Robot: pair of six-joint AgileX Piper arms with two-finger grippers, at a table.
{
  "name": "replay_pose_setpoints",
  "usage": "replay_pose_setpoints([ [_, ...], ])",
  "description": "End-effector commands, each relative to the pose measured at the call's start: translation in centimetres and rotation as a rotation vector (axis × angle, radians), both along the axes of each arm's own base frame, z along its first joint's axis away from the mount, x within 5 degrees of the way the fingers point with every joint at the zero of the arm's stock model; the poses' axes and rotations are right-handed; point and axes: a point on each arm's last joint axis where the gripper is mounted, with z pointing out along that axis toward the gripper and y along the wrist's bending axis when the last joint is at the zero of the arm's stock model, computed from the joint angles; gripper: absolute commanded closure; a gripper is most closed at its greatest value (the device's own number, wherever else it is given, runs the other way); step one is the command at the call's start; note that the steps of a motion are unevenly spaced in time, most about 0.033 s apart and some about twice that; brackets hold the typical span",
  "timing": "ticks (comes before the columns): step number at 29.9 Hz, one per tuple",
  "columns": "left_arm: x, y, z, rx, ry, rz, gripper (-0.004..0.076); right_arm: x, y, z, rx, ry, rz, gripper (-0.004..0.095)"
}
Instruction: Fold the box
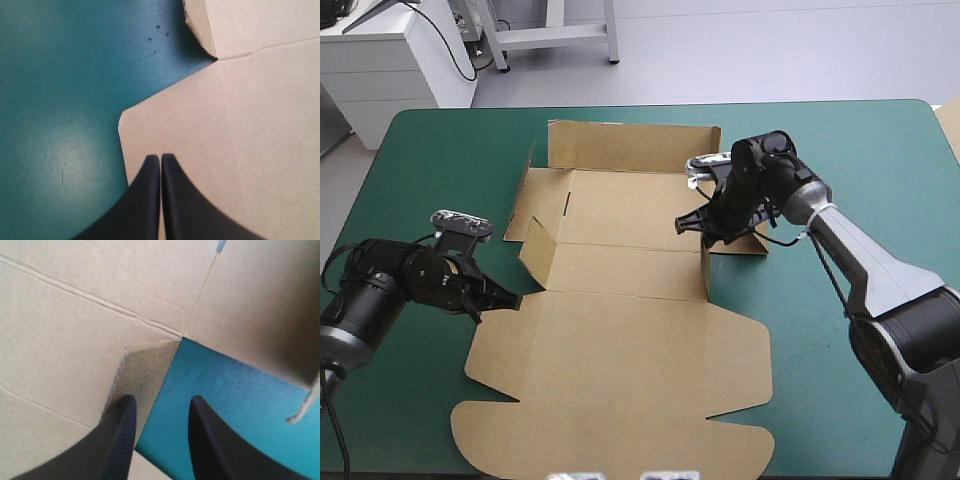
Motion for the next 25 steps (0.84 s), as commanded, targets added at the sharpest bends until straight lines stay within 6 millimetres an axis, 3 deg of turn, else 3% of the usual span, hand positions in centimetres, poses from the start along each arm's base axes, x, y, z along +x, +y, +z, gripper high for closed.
replay_pose_setpoints([
  [1,0.1,-0.1,1.7,-0.019,-0.095,-0.001,0.0731,-0.8,-0.7,5.9,0.036,-0.15,-0.008,0.0573],
  [5,0.2,-0.1,1.8,-0.021,-0.104,-0.001,0.0731,-0.7,-0.5,8.3,0.091,-0.211,-0.044,0.0572],
  [15,0.2,0.0,1.7,-0.011,-0.104,-0.011,0.0731,-0.6,-0.5,8.0,0.091,-0.198,-0.055,0.0573],
  [25,0.2,0.0,1.7,-0.001,-0.106,-0.019,0.0731,-1.3,-0.3,3.6,0.051,-0.054,0.009,0.0573],
])
